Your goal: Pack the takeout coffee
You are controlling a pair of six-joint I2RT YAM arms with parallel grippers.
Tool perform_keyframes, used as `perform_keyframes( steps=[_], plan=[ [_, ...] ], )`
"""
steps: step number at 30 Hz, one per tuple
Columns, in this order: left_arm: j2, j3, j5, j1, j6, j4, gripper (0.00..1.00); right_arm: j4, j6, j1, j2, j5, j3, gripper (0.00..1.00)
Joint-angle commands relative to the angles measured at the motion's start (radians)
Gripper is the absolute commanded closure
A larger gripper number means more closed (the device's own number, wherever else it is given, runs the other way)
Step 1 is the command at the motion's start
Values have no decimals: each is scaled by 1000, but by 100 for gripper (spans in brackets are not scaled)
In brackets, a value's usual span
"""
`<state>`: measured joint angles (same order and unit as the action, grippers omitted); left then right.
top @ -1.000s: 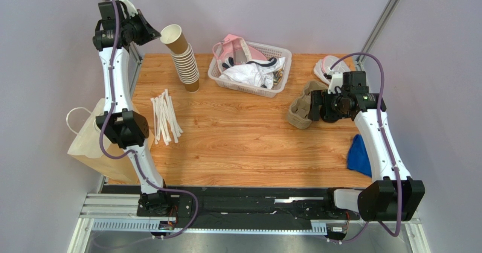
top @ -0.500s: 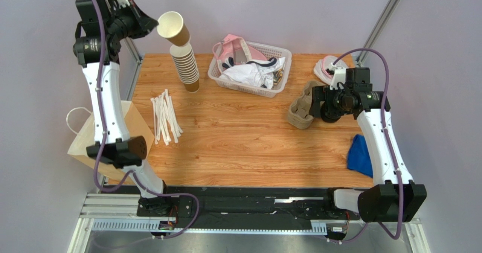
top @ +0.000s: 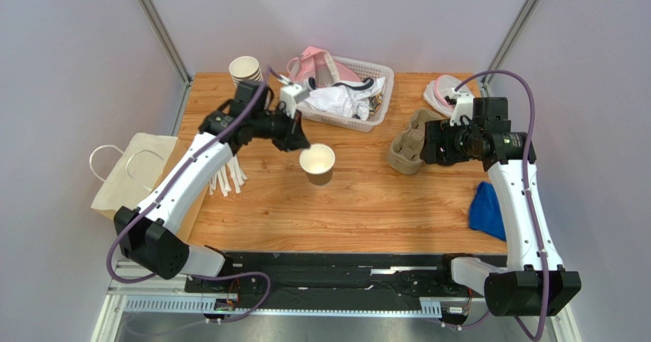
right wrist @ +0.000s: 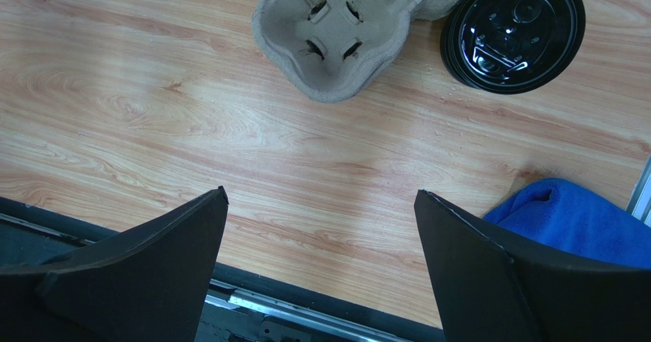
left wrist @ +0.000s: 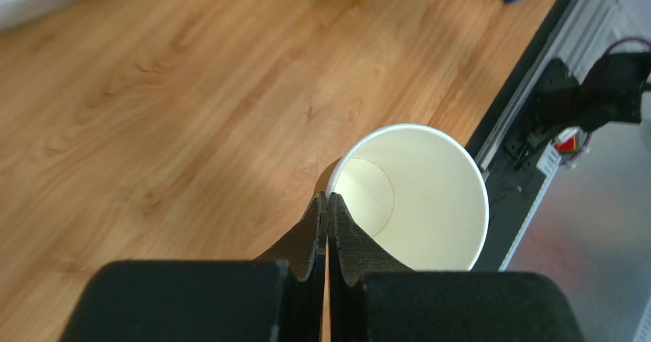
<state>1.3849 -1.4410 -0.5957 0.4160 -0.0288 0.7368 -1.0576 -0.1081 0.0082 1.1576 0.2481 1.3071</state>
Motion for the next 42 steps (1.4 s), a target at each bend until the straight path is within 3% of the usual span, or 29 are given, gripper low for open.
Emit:
perform_keyframes(
  steps=[1,6,13,17,34,42],
  plan=[
    [-24,186,8,105,41,-287,100,5,1,1,-9,16,-11,0],
    [63,294,42,136,-13,-522,100,7,5,1,13,22,-12,0],
    [180,323,125,181,-26,-645,100,5,8,1,43,23,-5,0],
    [212,327,185,202,-23,-640,100,4,8,1,51,36,-2,0],
    [221,406,198,245,-57,-659,100,-5,12,1,54,77,21,0],
    [220,386,220,247,-63,-628,83,-18,2,1,56,80,46,0]
  ],
)
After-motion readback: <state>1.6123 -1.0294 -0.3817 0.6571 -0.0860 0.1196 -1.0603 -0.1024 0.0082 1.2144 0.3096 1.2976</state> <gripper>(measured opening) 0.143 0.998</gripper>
